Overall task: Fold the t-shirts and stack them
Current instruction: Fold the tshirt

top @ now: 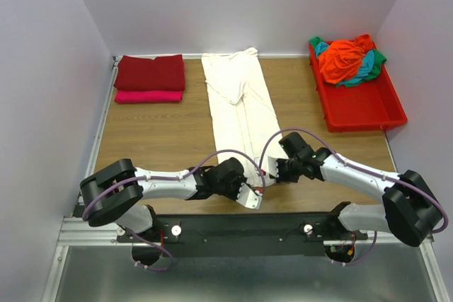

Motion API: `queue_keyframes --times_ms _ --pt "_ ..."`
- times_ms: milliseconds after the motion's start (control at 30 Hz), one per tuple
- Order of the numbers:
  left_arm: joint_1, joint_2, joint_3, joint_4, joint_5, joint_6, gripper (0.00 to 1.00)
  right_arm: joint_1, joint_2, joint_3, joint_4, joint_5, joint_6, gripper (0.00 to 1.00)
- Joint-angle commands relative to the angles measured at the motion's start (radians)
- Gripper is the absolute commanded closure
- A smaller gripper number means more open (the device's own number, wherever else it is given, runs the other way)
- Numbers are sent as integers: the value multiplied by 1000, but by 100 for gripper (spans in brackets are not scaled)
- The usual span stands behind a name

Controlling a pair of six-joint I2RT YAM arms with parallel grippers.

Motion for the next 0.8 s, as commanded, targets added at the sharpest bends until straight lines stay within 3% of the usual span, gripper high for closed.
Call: queue_keyframes --times_ms 0,267,767 --pt "-5 -45 -47 -76 -19 16 100 -4 -22 27 -6 -11 31 99" --pt "-4 -189 -62 -142 72 62 100 -5 -68 79 -78 -67 49 99" --pt "-34 -321 -10 -272 296 16 100 -5 -198 203 -481 -242 -73 100"
